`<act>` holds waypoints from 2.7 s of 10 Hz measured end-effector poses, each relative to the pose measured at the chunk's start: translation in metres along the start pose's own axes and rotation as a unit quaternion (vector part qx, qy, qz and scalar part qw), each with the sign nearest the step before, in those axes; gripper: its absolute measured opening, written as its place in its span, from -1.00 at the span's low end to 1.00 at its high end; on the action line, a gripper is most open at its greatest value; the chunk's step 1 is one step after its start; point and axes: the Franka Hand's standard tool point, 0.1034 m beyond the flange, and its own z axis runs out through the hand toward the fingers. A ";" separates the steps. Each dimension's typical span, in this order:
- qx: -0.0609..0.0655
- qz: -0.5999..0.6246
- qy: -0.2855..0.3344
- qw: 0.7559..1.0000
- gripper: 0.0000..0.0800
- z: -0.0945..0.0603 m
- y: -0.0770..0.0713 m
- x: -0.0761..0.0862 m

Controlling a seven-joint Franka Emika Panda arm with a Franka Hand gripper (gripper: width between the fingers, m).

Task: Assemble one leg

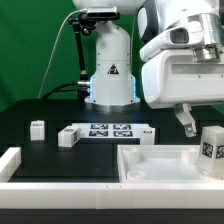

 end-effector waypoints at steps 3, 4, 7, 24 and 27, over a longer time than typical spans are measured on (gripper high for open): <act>0.032 0.010 -0.116 0.993 0.62 0.000 -0.008 0.001; 0.046 0.009 -0.163 0.985 0.62 -0.001 -0.011 0.001; 0.056 0.012 -0.191 0.980 0.62 0.004 -0.004 0.009; 0.003 0.259 -0.146 0.955 -0.27 0.008 0.014 0.011; -0.017 0.385 -0.141 0.912 -0.27 0.008 0.017 0.010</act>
Offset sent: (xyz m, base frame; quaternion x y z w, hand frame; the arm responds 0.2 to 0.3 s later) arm 0.0080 -0.0054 0.0006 0.0061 -0.2307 -0.0083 0.9730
